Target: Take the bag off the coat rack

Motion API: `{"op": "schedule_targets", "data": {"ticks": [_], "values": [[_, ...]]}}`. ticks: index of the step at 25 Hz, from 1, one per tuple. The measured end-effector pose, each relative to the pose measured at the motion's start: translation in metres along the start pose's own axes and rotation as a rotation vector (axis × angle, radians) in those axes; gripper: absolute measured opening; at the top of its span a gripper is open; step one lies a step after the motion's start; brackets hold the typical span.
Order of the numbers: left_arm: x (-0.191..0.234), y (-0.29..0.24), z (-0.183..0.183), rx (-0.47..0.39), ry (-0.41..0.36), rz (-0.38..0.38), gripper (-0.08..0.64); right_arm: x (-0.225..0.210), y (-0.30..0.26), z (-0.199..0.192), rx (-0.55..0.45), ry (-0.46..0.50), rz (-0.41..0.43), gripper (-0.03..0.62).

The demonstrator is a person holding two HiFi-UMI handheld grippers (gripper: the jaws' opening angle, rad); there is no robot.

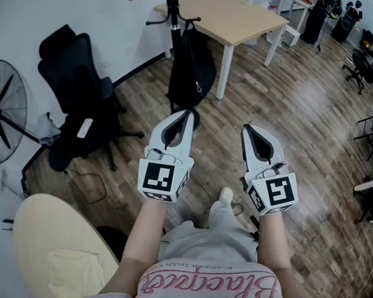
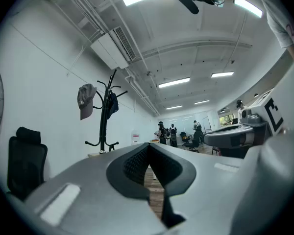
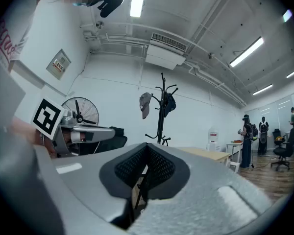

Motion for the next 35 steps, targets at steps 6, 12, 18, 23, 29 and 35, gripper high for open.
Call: {"op": "schedule_targets", "data": {"ticks": [6, 12, 18, 23, 29, 35], "values": [[0.008, -0.05, -0.011, 0.019, 0.003, 0.014, 0.015, -0.04, -0.035, -0.01, 0.008, -0.008, 0.014, 0.0], [0.012, -0.112, -0.018, 0.03, 0.002, 0.049, 0.015, -0.095, -0.073, -0.018, -0.011, -0.055, 0.051, 0.0], [0.003, -0.166, -0.023, 0.029, 0.008, 0.103, 0.015, -0.147, -0.099, -0.028, 0.003, -0.044, 0.123, 0.002], [0.001, -0.188, -0.028, 0.036, -0.005, 0.14, 0.015, -0.17, -0.118, -0.037, 0.002, -0.037, 0.158, 0.002], [0.004, -0.201, -0.035, 0.054, -0.015, 0.163, 0.015, -0.179, -0.134, -0.044, 0.007, -0.034, 0.183, 0.002], [0.017, -0.22, -0.045, 0.072, -0.04, 0.174, 0.015, -0.189, -0.159, -0.053, 0.022, -0.039, 0.182, 0.002]]}}
Point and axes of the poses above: the fingertips, and each gripper's own axes: y backward along the fingers, x to its left, z out of its top, the point moved 5 cm from there along y, backward along the fingers, and after that the axes turned 1 degree about x, right-handed, at the moved point
